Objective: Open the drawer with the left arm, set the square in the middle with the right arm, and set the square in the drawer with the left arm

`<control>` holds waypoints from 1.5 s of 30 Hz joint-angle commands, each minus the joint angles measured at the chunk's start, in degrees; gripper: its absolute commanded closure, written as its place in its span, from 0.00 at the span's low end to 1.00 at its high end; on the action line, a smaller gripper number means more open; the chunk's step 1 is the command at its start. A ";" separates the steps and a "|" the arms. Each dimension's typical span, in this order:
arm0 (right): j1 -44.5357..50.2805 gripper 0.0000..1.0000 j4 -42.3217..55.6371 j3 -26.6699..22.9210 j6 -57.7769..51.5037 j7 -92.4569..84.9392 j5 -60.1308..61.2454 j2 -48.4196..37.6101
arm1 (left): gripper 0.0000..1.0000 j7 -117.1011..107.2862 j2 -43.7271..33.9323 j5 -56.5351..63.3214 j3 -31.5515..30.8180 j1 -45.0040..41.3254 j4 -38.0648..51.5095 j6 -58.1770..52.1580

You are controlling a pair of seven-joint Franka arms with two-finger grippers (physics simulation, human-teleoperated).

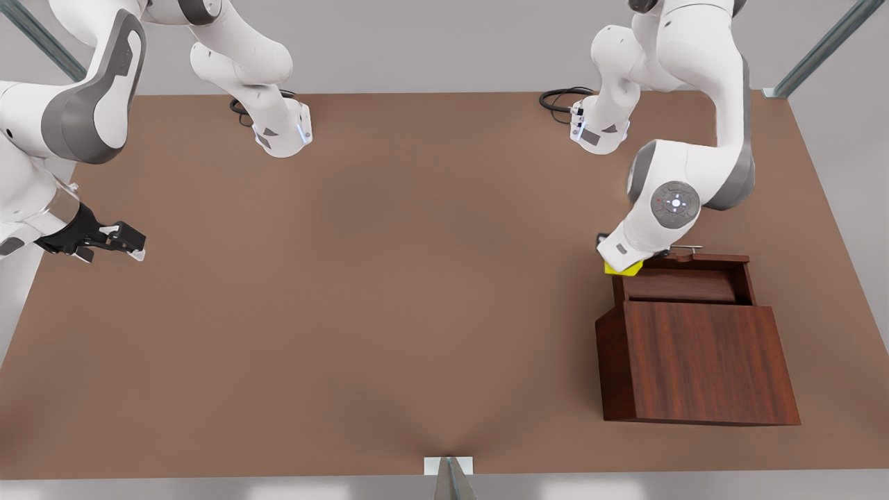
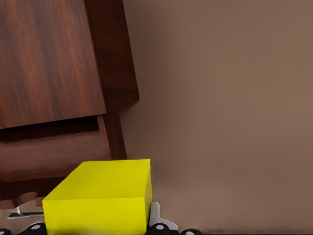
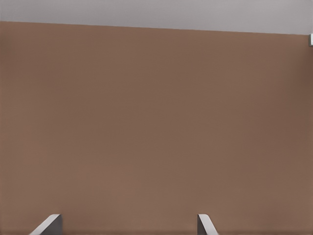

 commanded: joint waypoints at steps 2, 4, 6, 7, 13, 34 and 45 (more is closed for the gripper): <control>0.00 0.00 0.02 -0.01 0.11 0.02 0.06 -0.06 | 0.26 25.59 0.19 -0.47 3.01 -0.49 -0.14 -2.65; 0.00 0.00 0.02 -0.01 0.11 0.02 0.06 -0.06 | 0.26 26.55 1.15 -0.47 4.50 -0.31 -0.05 -1.86; 0.09 0.00 0.02 -0.01 0.20 0.02 0.06 -0.06 | 0.26 27.70 2.12 -0.64 6.52 -0.23 -0.05 -1.25; 0.09 0.00 0.02 -0.01 0.20 0.02 0.06 -0.06 | 0.26 28.05 2.47 -0.91 6.88 -0.23 -0.05 -0.63; 0.18 0.00 0.11 -0.01 0.20 0.02 0.06 -0.06 | 0.26 29.11 5.11 -2.31 10.04 0.04 0.04 0.77; 0.18 0.00 0.11 -0.01 0.20 0.02 0.06 -0.06 | 0.00 15.94 10.74 -6.62 10.04 2.94 14.18 -9.77; 0.27 0.00 0.02 -0.01 0.20 0.02 0.06 -0.06 | 0.00 -6.31 3.18 4.63 -35.05 35.37 21.04 -5.73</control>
